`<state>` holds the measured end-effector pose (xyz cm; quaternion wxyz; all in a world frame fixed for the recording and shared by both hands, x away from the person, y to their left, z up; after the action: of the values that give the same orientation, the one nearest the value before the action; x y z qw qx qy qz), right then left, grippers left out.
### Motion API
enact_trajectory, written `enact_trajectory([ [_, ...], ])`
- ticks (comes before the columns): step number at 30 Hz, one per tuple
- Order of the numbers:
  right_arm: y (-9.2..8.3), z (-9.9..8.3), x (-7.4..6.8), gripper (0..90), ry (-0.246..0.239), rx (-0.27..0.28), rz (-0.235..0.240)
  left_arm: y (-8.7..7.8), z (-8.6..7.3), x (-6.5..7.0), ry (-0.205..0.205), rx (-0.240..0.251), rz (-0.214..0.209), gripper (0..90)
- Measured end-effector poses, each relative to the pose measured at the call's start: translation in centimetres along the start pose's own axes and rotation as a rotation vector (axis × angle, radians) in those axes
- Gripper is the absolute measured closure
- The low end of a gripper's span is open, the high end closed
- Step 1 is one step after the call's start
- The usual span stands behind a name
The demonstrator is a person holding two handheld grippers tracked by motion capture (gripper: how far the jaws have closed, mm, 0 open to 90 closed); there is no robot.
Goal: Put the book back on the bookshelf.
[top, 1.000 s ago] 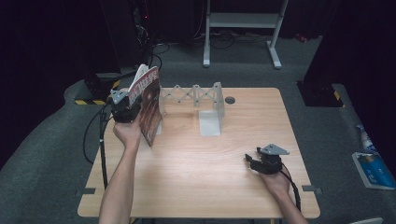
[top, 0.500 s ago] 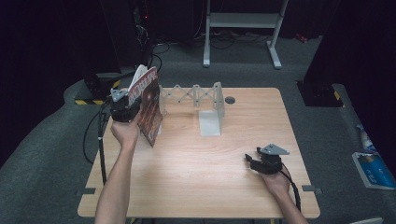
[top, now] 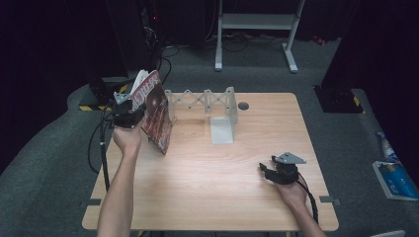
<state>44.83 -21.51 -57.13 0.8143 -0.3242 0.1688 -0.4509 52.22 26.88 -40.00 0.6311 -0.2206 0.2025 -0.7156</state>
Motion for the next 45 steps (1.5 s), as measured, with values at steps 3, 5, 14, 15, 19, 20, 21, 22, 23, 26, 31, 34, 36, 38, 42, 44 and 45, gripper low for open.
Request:
enact_trajectory([
  [3, 0.0, 0.0, 0.0, 37.6, 0.001, 0.0, 0.0, 0.0, 0.1, -0.2, 0.012, -0.014, 0.011, 77.1],
  [5, 0.0, 0.0, 0.0, 37.6, 0.001, 0.0, 0.0, 0.0, 0.2, -0.3, 0.021, -0.024, 0.016, 76.5],
  [14, 0.0, 0.0, 0.0, 37.6, 0.001, 0.0, 0.0, 0.0, 0.1, -0.6, 0.009, -0.036, 0.021, 75.5],
  [15, 0.0, 0.0, 0.0, 37.6, 0.001, 0.0, 0.0, 0.0, 0.1, -0.6, 0.009, -0.036, 0.02, 75.4],
  [19, 0.0, 0.0, 0.0, 37.6, 0.001, 0.0, 0.0, 0.0, -0.1, -0.9, 0.001, -0.045, 0.018, 74.1],
  [20, 0.0, 0.0, 0.0, 37.5, 0.001, 0.0, 0.0, 0.0, -0.1, -0.9, 0.002, -0.047, 0.018, 73.6],
  [21, 0.0, 0.0, 0.0, 37.6, 0.001, 0.0, 0.0, -0.1, -0.1, -1.0, 0.002, -0.048, 0.019, 73.0],
  [22, 0.0, 0.0, 0.0, 37.5, 0.001, 0.0, 0.0, -0.1, -0.1, -1.0, 0.0, -0.047, 0.02, 72.0],
  [23, 0.0, 0.0, 0.0, 37.5, 0.001, 0.0, 0.0, -0.2, -0.1, -1.1, 0.0, -0.047, 0.019, 72.0],
  [26, 0.0, 0.0, 0.0, 37.5, 0.001, 0.0, 0.0, -0.3, -0.2, -1.3, -0.007, -0.046, 0.023, 70.4],
  [31, 0.0, 0.0, 0.0, 37.5, 0.001, 0.0, 0.0, -0.5, -0.3, -1.7, -0.02, -0.049, 0.025, 65.7],
  [34, 0.0, 0.0, 0.0, 37.5, 0.001, 0.0, 0.0, -0.6, -0.4, -1.8, -0.021, -0.052, 0.031, 63.7],
  [36, 0.0, 0.0, 0.0, 37.5, 0.001, 0.001, 0.0, -0.5, -0.6, -1.9, -0.026, -0.057, 0.034, 61.7],
  [38, 0.0, 0.0, 0.0, 37.6, 0.001, 0.001, 0.0, -0.5, -0.6, -1.9, -0.031, -0.059, 0.034, 59.9],
  [42, 0.0, 0.0, 0.0, 37.6, -0.001, 0.001, 0.0, -0.7, -0.7, -2.1, -0.039, -0.059, 0.031, 54.0],
  [44, 0.0, 0.0, 0.0, 37.5, 0.001, 0.001, 0.0, -0.8, -0.7, -2.0, -0.041, -0.054, 0.026, 51.6],
  [45, 0.0, 0.0, 0.0, 37.5, -0.001, 0.001, 0.0, -0.8, -0.8, -2.0, -0.038, -0.055, 0.022, 50.7],
])
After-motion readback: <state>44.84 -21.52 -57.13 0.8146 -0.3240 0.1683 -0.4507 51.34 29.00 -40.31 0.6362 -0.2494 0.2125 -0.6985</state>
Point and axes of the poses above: each handheld gripper's, and its own axes: y roughly forward along the jaws, z roughly out of its top, x roughly to its right, the point moved 6 cm from there along y, roughly forward along the jaws, and after that the axes turned 7 degrees about -x, right-handed, at the moved point
